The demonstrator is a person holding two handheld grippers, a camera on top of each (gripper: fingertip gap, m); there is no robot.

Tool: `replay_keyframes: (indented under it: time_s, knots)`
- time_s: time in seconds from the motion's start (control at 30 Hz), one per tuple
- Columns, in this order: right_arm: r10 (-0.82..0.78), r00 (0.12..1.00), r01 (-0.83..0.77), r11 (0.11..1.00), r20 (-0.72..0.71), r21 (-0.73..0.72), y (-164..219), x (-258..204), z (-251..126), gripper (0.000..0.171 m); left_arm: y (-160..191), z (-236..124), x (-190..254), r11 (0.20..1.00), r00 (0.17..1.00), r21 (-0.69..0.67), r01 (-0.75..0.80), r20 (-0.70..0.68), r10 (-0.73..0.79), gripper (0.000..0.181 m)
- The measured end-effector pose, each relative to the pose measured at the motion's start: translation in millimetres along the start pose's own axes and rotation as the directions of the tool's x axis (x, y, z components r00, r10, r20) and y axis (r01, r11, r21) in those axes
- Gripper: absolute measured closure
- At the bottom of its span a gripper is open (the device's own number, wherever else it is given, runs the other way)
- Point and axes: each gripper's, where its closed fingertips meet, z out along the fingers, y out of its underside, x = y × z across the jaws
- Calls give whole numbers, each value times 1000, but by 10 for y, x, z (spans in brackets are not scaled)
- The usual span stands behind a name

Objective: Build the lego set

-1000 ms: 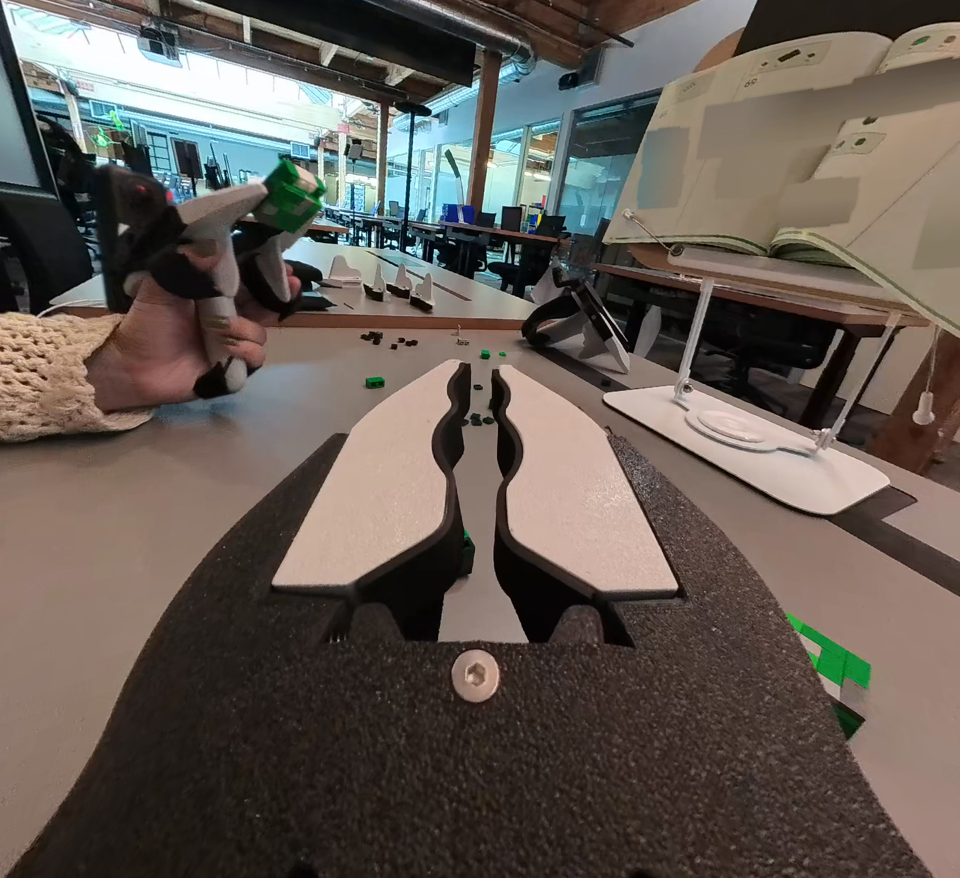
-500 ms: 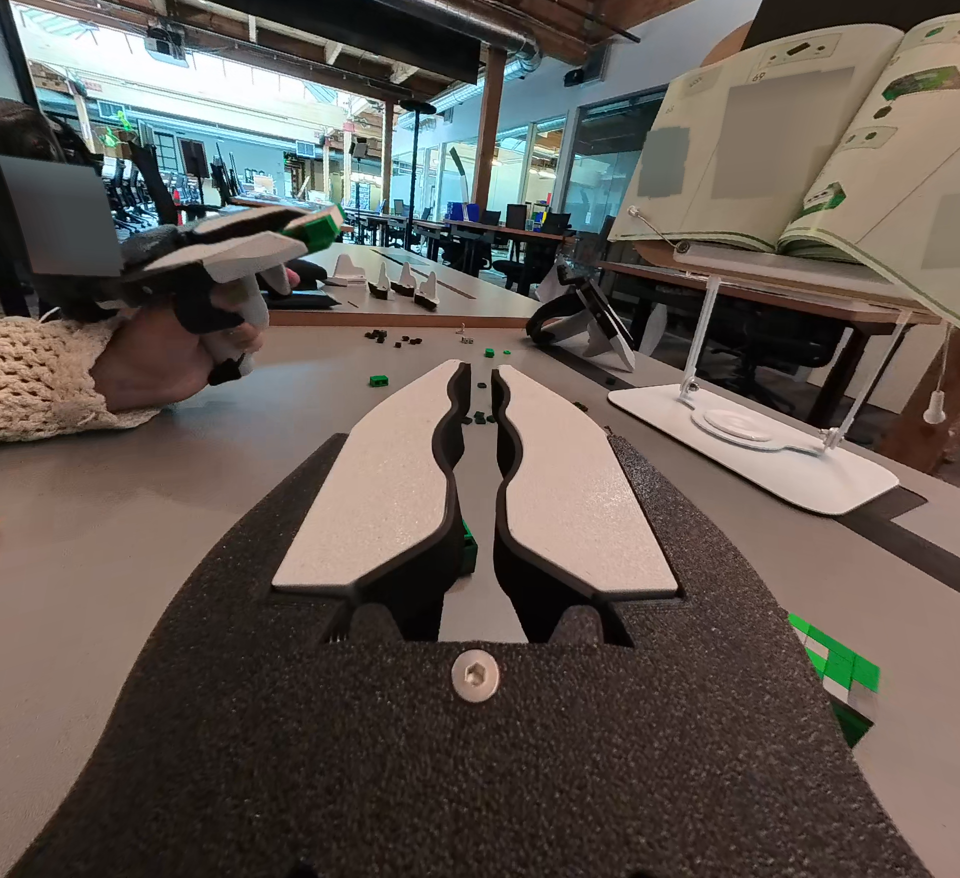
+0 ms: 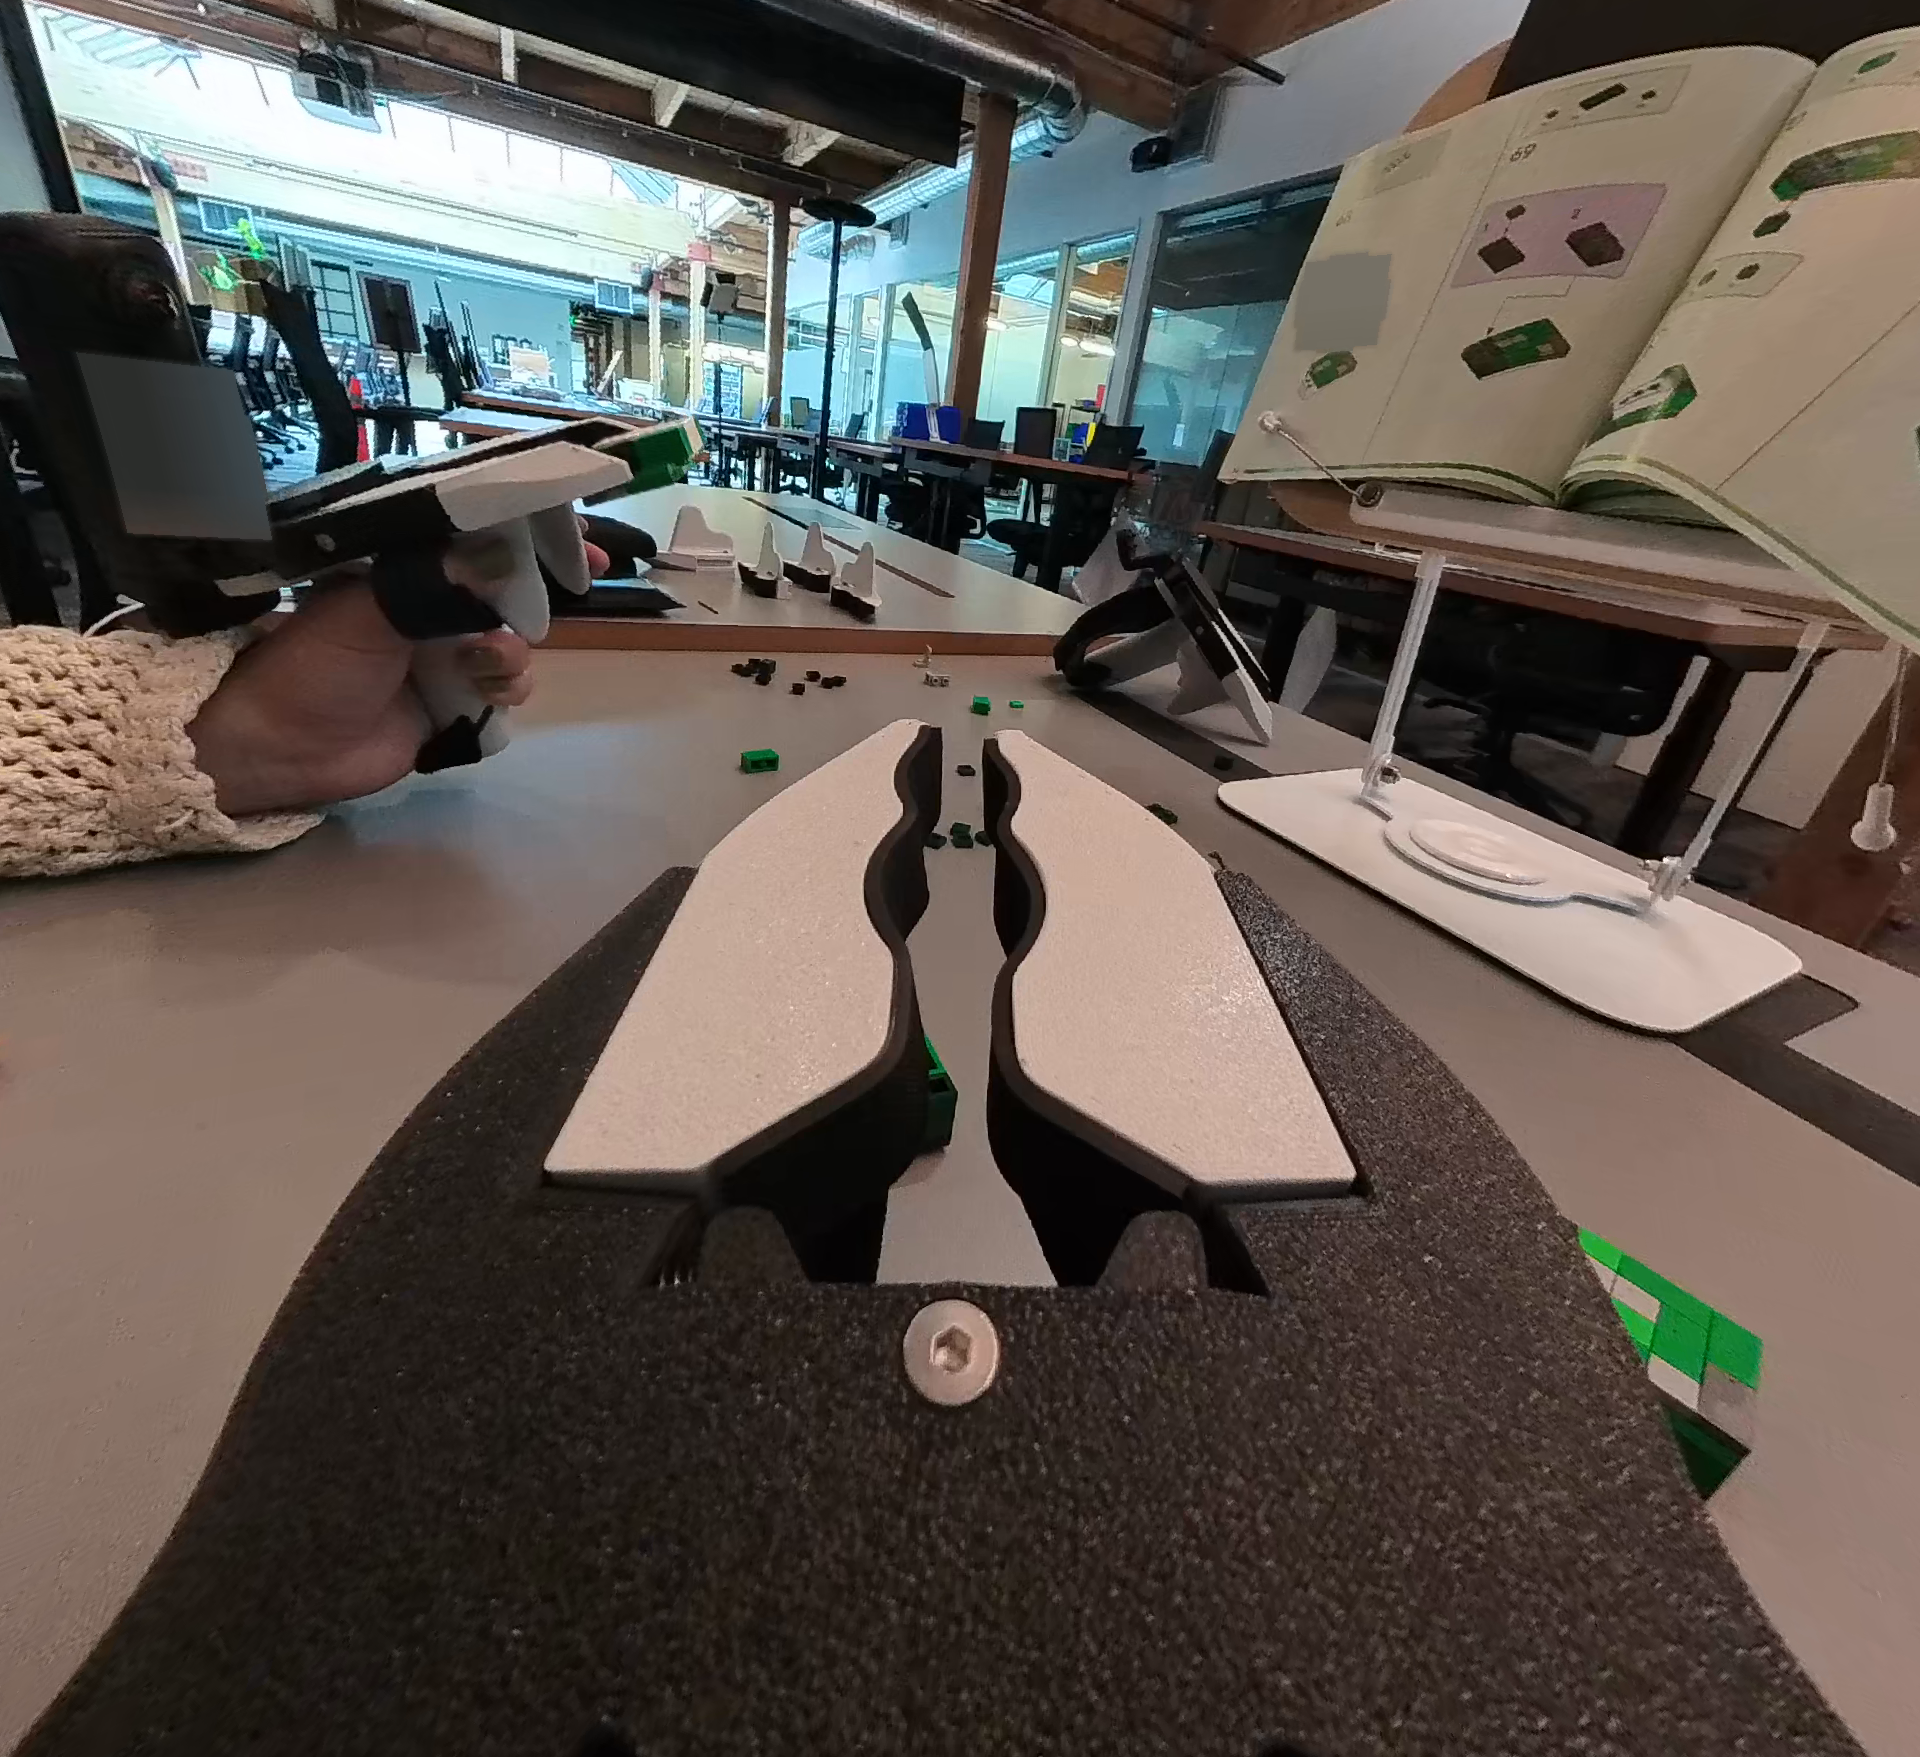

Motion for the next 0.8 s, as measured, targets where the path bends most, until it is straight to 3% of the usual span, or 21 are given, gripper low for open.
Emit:
replay_keyframes:
  time_s: [0.43, 0.8]
  knots:
    - [0, 1000, 0, 1000, 4, -1, 1, -6, 1, 164, 18, -11, -72, 998, 998, 3, 68, 14, -68, 146]
    - [0, 1000, 0, 1000, 5, -2, 1, -7, 1, 164, 63, 49, 255, 993, 988, -40, -109, -111, 103, 146]
